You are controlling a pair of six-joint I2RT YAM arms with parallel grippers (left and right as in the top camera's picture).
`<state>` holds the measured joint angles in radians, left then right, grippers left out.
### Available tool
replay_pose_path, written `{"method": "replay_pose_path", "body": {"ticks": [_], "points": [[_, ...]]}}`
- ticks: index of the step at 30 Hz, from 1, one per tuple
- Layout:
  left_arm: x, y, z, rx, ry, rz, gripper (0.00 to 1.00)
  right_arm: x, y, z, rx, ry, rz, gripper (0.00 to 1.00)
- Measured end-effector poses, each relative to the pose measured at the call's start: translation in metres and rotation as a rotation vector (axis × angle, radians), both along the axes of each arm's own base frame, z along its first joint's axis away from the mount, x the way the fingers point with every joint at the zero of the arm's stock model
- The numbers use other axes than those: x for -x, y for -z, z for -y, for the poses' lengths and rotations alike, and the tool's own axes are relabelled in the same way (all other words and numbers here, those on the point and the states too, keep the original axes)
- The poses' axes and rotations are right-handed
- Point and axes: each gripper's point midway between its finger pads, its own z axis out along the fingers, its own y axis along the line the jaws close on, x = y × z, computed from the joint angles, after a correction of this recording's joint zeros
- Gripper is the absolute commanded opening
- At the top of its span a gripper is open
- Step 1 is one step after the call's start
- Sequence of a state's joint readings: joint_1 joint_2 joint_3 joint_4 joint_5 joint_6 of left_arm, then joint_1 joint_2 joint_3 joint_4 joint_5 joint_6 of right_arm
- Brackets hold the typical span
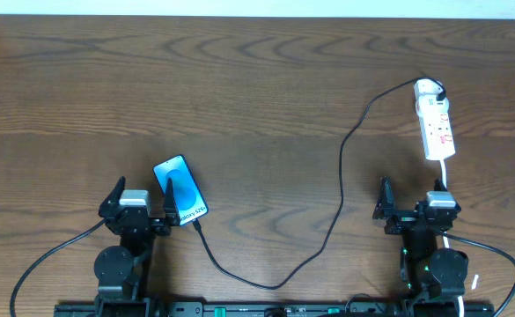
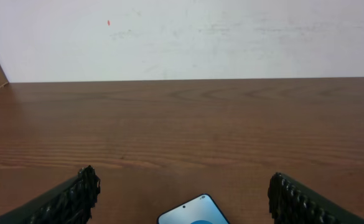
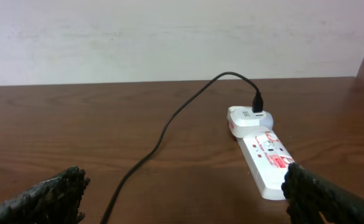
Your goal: Plug charger to phone and switch on socket
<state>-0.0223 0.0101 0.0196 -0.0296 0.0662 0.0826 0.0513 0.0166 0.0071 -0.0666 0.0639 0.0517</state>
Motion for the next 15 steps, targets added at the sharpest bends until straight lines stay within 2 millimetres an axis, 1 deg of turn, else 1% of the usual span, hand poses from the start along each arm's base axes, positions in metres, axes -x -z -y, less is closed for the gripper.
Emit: {"method": "replay_pose_path", "body": {"ticks": [15], "points": [[0.0000, 0.0000, 0.0000, 0.000, 0.000, 0.000, 0.89, 0.0000, -0.0001, -0.0001, 0.019, -0.002, 0.000, 0.99]]}}
